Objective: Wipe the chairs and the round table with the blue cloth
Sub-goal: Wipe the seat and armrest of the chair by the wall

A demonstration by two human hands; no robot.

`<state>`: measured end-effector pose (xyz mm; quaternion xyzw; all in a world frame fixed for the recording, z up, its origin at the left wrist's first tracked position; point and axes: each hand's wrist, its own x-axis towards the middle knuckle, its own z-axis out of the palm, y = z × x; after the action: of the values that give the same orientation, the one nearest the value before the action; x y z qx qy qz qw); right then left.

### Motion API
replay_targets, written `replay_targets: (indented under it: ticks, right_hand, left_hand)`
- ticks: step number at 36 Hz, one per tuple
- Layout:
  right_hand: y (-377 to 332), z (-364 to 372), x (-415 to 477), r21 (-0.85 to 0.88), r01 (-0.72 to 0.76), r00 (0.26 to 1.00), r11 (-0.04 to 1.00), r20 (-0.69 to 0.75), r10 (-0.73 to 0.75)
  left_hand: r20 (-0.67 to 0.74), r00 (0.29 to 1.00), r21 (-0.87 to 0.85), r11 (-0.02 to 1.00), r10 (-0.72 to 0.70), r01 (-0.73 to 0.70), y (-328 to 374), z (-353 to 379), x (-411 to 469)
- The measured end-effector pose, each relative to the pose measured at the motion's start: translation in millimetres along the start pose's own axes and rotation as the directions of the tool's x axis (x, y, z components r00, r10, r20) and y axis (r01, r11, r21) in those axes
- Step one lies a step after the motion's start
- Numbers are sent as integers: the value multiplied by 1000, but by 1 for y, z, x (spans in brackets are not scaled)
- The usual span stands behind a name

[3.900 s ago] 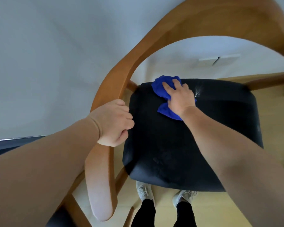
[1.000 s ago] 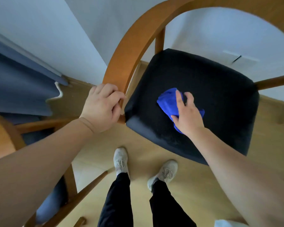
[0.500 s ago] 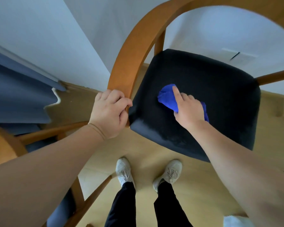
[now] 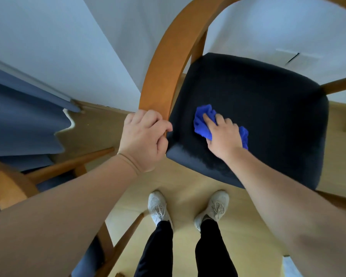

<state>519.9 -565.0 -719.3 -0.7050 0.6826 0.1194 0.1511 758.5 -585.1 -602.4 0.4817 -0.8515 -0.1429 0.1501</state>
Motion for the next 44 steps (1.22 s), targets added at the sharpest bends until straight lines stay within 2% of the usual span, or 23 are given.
replay_targets:
  ticks: [6, 10, 12, 14, 16, 19, 22, 26, 29, 36, 40, 44]
  right_hand:
    - [-23, 32, -72, 56, 90, 996, 994, -15, -89]
    - [-28, 58, -124, 125, 269, 957, 955, 80, -280]
    - [-24, 64, -140, 171, 309, 933, 936, 138, -333]
    - [-21, 53, -149, 245, 213, 959, 946, 131, -250]
    - [-18, 27, -144, 323, 103, 991, 941, 45, -124]
    - [-13, -22, -121, 396, 103, 989, 913, -139, -51]
    - [-22, -84, -95, 379, 164, 971, 911, -225, -81]
    - [-57, -160, -72, 353, 264, 952, 898, -243, -185]
    - [-89, -190, -59, 275, 344, 931, 898, -225, -288]
    - [-134, -182, -51, 62, 522, 852, 851, -88, -516]
    - [-133, -177, -46, -14, 560, 818, 828, -149, -556]
    - [-123, -170, -38, -43, 723, 678, 689, -146, -721]
  left_hand:
    - [30, 1000, -27, 1000, 1, 0, 1, -3, 1]
    - [34, 999, -40, 999, -21, 22, 0, -4, 1]
    - [29, 999, -74, 996, -38, 40, 2, -3, 2]
    - [17, 997, -104, 992, -76, 77, 4, -4, 1]
    - [-12, 994, -118, 988, -106, 104, 2, -7, -4]
    - [-15, 987, -132, 979, -160, 157, -8, -19, -23]
    - [24, 973, -103, 968, -229, 230, -20, -41, -52]
    - [74, 950, -73, 948, -304, 310, -26, -77, -84]
    - [80, 938, -63, 937, -338, 343, -27, -103, -94]
    - [53, 933, -77, 930, -355, 358, -21, -140, -98]
    - [4, 929, -92, 925, -369, 368, -16, -149, -91]
    - [-34, 913, -91, 911, -406, 401, -11, -145, -79]
